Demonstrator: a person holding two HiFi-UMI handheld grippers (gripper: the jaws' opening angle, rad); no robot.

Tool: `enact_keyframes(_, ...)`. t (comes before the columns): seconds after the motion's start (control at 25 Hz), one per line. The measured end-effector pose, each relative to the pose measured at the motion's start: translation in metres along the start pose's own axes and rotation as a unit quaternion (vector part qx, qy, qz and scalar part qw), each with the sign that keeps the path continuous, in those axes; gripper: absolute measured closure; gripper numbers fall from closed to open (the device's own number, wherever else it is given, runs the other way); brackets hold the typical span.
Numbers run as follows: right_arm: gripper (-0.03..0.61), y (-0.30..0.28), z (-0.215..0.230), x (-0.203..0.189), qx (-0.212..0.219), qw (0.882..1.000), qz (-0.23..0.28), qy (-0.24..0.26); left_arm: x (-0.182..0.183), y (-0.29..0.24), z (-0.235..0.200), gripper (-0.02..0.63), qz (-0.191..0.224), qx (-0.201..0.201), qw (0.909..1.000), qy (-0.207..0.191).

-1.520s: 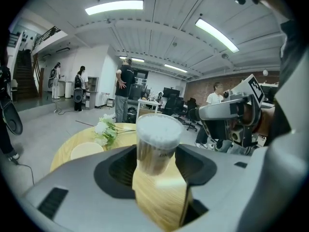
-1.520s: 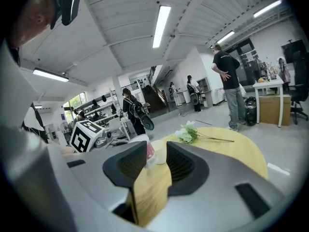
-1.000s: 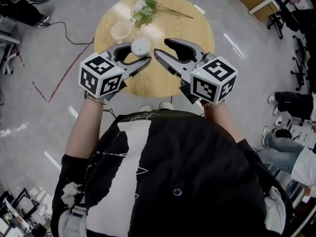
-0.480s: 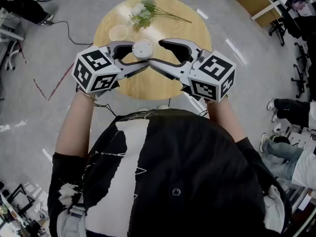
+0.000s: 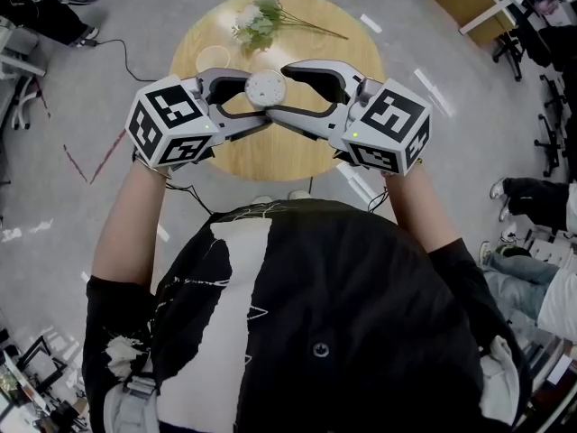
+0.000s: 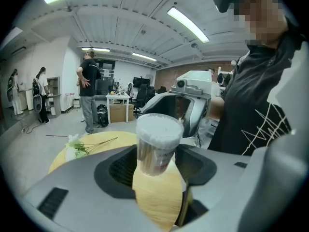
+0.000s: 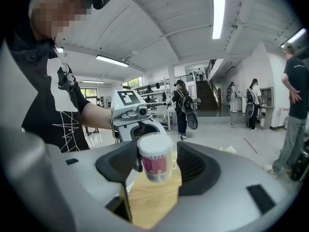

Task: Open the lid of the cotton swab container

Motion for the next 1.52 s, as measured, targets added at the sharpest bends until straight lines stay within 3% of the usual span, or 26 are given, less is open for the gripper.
enact_keyframes(0.72, 0.331, 0.002, 0.006, 0.007, 0.005, 0.999, 0.004, 0.048, 0.011, -0.006, 0.001, 0.357, -0.013, -0.006, 0.9999, -0.002)
enact_keyframes(1.52, 0.345, 0.002, 0.011, 0.002, 0.013, 1.000, -0.007, -0.008, 0.010, -0.008, -0.004, 0.365, -0.008, -0.001, 1.0000, -0.002)
Point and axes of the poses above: the fingertips, and each gripper's own axes: y backward along the fingers, z to its right, x out of its top, the point moved 2 cm from there along y, backward along the fingers, and after that the axes turned 13 degrees about y, right-handed, at the moved point
